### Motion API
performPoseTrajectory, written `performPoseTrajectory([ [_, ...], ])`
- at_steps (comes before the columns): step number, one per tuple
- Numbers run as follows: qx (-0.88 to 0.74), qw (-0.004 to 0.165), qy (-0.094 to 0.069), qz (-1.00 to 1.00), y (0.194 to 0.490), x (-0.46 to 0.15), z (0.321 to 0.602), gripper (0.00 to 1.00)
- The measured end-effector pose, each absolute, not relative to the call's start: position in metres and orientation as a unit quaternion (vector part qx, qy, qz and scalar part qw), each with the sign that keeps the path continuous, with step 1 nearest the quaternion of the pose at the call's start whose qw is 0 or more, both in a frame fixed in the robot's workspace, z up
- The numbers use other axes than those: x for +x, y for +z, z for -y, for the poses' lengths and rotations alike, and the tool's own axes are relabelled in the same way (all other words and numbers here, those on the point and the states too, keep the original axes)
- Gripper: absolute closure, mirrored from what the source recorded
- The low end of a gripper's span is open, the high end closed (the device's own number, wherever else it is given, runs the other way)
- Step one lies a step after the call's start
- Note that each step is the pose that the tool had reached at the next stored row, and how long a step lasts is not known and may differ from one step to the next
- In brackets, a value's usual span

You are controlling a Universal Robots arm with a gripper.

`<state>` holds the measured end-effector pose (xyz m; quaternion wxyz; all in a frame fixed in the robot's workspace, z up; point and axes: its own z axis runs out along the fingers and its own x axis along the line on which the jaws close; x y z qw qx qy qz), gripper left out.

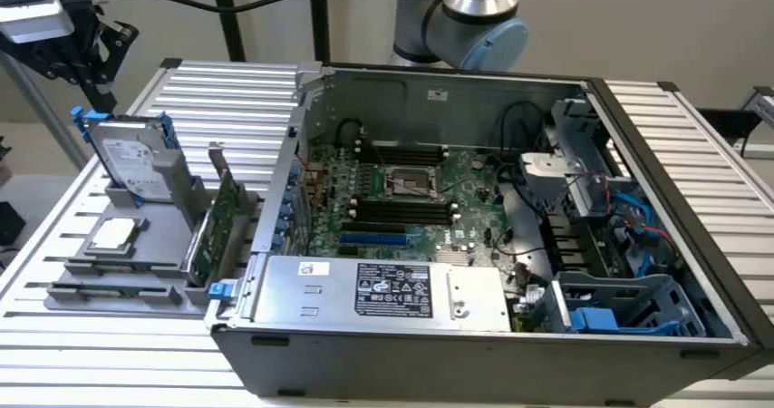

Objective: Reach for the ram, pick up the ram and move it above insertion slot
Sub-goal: 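Reach for the ram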

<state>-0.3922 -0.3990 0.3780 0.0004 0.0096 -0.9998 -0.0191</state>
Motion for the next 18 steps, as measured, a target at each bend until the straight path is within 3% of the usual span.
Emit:
performPoseTrajectory([
  [7,0.009,0.001,-0.019,1.000,0.378,-0.393,0.401,0.89],
  [18,0.010,0.002,-0.019,1.000,0.364,-0.396,0.451,0.89],
])
